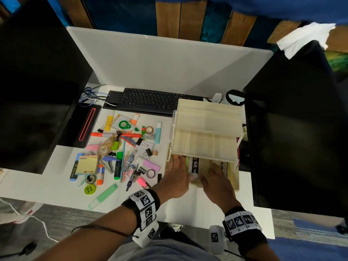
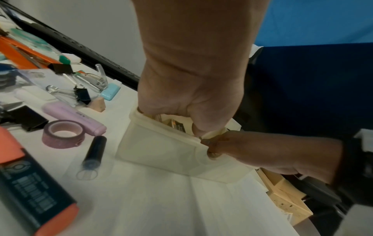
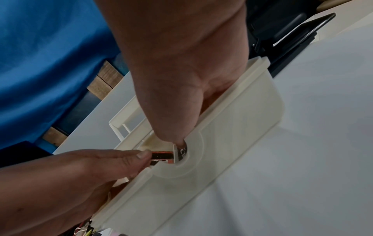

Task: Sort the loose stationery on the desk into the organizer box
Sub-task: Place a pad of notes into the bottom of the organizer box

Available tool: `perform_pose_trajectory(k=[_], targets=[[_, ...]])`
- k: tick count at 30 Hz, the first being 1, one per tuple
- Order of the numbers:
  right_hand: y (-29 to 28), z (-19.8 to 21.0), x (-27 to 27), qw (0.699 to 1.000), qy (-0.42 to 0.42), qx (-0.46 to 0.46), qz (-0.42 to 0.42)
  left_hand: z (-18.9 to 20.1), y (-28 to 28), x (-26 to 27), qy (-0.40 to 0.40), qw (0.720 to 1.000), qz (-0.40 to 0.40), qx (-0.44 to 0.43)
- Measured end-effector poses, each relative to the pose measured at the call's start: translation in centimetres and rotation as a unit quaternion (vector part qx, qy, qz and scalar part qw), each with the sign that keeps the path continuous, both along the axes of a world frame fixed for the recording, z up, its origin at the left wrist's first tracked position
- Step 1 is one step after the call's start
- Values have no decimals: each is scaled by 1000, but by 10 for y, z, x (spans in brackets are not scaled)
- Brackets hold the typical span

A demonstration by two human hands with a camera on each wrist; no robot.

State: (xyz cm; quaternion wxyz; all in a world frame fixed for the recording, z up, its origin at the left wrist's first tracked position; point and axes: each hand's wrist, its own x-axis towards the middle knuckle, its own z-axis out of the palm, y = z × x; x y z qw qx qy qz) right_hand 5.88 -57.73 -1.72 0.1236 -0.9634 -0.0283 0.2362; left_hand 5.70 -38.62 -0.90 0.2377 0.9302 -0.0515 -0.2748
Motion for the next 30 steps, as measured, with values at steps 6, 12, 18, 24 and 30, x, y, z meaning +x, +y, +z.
perform_pose_trajectory(k=[6,12,18,24,30], targets=[[-4,-2,-4,1000,-5,-8,-7,7,1,-8,-11,996,-77,50],[-2,-2,-5,1000,-13,4,-5,-6,5,-2,34,990,-110,86],[3,5,-12,991,-117,63,28,-1,0,9,61,995,-62,53],[40,28,-15,965,-185,165,85,37,35,4,43,988,-120,-92],[122,53,-8,944,-170,227,168,64,156,-17,-102,987,-9,-124]])
